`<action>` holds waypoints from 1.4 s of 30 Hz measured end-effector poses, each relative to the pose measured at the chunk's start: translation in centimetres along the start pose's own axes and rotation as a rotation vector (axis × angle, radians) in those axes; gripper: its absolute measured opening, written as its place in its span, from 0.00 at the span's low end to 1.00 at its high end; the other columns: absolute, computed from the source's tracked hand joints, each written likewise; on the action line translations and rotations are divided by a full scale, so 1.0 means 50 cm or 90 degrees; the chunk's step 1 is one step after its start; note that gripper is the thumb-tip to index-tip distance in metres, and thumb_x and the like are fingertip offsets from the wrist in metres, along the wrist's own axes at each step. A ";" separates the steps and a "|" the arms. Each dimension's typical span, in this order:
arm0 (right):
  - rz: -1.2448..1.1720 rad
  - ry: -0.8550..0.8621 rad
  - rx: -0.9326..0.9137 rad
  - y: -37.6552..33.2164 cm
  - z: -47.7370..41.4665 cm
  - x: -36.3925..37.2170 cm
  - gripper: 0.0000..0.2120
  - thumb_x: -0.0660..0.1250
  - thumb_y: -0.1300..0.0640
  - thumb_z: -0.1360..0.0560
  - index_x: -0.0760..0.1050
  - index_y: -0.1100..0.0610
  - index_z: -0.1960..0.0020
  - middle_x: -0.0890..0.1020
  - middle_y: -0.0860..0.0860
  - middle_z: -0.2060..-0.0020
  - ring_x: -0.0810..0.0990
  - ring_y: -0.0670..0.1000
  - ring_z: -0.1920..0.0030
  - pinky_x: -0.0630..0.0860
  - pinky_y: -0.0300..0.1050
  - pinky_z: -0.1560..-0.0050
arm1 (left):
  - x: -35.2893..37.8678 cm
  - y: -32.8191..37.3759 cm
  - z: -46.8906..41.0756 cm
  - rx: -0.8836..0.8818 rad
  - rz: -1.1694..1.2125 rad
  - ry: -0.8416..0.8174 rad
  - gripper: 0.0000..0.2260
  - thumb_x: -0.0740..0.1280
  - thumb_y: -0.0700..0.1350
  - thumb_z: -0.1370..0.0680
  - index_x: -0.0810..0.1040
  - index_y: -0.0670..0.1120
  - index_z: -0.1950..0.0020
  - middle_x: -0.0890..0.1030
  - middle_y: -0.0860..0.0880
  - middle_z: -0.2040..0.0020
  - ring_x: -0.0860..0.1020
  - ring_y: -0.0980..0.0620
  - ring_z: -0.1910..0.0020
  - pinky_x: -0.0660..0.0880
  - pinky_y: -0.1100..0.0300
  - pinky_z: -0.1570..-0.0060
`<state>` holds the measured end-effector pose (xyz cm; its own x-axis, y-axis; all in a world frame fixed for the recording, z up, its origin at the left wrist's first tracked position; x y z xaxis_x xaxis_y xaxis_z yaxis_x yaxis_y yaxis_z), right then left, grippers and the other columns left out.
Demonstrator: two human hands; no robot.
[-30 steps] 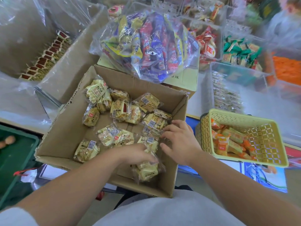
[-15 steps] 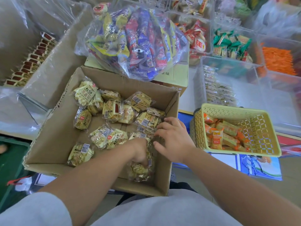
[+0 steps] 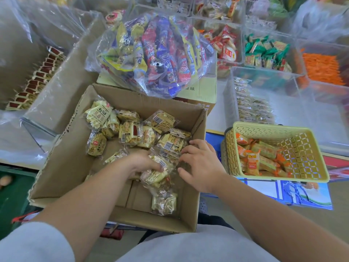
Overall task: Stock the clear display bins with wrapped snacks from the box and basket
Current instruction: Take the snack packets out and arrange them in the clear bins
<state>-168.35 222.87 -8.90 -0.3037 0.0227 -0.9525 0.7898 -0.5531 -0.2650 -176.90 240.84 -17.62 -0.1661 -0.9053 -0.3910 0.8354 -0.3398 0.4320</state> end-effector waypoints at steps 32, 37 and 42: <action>-0.032 -0.021 -0.025 0.009 -0.004 0.000 0.24 0.48 0.32 0.21 0.76 0.40 0.37 0.77 0.37 0.40 0.61 0.49 0.29 0.58 0.58 0.25 | -0.037 -0.043 0.132 0.064 0.580 0.052 0.46 0.88 0.47 0.48 0.77 0.44 0.31 0.87 0.42 0.46 0.86 0.42 0.49 0.80 0.38 0.40; -0.426 -0.017 0.098 0.011 -0.014 -0.057 0.34 0.43 0.28 0.24 0.78 0.45 0.37 0.77 0.35 0.43 0.61 0.43 0.25 0.44 0.61 0.21 | -0.019 0.003 0.228 0.205 0.870 -0.047 0.34 0.90 0.49 0.51 0.89 0.43 0.47 0.87 0.39 0.49 0.87 0.42 0.56 0.84 0.47 0.65; -0.754 -0.076 0.098 0.046 -0.013 -0.142 0.27 0.58 0.25 0.29 0.80 0.40 0.42 0.83 0.36 0.47 0.79 0.34 0.46 0.74 0.47 0.41 | 0.059 0.107 0.276 0.244 0.861 -0.038 0.33 0.90 0.50 0.51 0.89 0.44 0.49 0.87 0.39 0.49 0.87 0.41 0.54 0.84 0.45 0.62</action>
<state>-164.03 221.96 -2.84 -0.8522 0.5119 -0.1079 -0.0826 -0.3352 -0.9385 -180.14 232.84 -5.27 0.6097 -0.5898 0.5295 0.1737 0.7512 0.6368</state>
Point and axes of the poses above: each hand's wrist, its own z-axis away from the middle knuckle, its own x-axis out of the palm, y = z × x, the point moved 7 cm from there along -z, towards the middle knuckle
